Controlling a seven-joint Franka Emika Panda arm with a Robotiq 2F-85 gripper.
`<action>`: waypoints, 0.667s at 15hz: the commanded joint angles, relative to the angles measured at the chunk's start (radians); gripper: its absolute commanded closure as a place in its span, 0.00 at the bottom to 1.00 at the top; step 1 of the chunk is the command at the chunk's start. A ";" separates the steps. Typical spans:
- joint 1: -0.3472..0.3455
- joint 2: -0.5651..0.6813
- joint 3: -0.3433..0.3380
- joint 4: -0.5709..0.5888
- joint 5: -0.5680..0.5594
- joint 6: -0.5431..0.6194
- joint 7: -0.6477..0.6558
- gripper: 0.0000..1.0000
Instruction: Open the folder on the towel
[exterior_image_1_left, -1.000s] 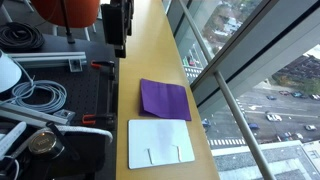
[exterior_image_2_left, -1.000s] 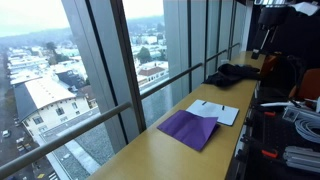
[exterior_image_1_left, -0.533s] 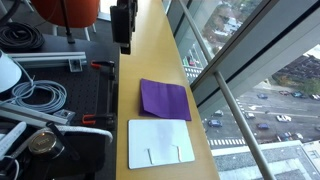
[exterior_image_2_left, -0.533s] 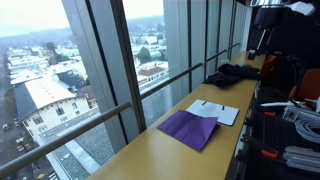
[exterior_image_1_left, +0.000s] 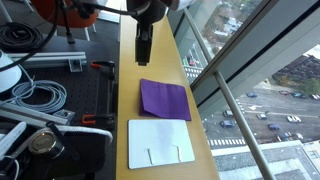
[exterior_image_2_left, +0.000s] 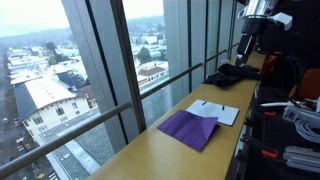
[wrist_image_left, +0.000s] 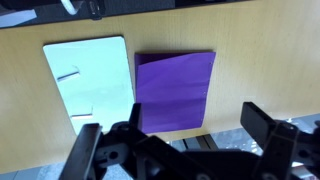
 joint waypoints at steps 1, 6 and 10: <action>0.046 0.172 -0.085 0.105 0.137 0.017 -0.167 0.00; -0.001 0.420 -0.091 0.237 0.346 -0.006 -0.328 0.00; -0.089 0.593 -0.029 0.318 0.400 0.008 -0.373 0.00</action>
